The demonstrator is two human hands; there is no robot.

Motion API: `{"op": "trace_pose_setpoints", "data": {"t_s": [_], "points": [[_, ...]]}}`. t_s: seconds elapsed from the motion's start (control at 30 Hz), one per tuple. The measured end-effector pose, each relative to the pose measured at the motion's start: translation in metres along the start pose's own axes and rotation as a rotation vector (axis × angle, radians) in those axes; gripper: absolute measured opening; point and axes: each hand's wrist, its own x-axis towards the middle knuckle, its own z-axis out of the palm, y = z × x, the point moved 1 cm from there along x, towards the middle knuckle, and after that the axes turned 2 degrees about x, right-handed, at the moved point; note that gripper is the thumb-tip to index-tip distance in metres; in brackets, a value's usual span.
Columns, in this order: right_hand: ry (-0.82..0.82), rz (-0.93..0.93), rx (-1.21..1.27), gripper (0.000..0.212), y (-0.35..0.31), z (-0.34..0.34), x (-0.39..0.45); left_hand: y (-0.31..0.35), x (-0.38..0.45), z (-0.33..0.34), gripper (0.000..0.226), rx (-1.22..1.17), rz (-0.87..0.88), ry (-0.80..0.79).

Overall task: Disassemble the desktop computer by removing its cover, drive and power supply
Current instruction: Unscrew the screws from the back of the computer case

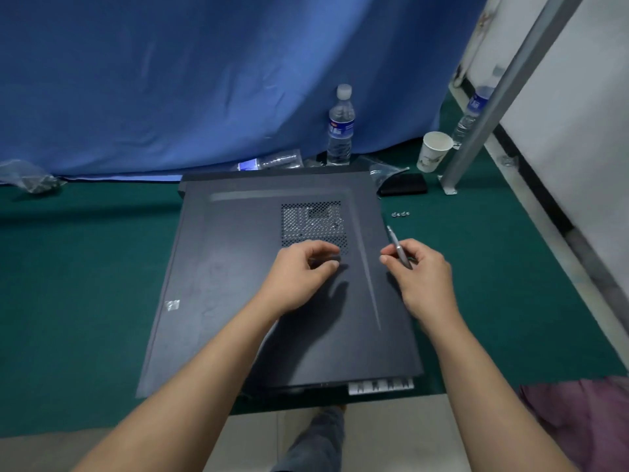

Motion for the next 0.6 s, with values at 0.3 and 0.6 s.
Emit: {"op": "trace_pose_setpoints", "data": {"t_s": [0.3,0.6], "points": [[0.034,0.122,-0.151,0.009,0.056,-0.025,0.12,0.004,0.12,0.031,0.06,0.604,0.181,0.003],[-0.021,0.287,-0.291,0.008,0.137,0.003,0.208,-0.002,0.15,0.051,0.069,0.791,0.204,0.098]]}}
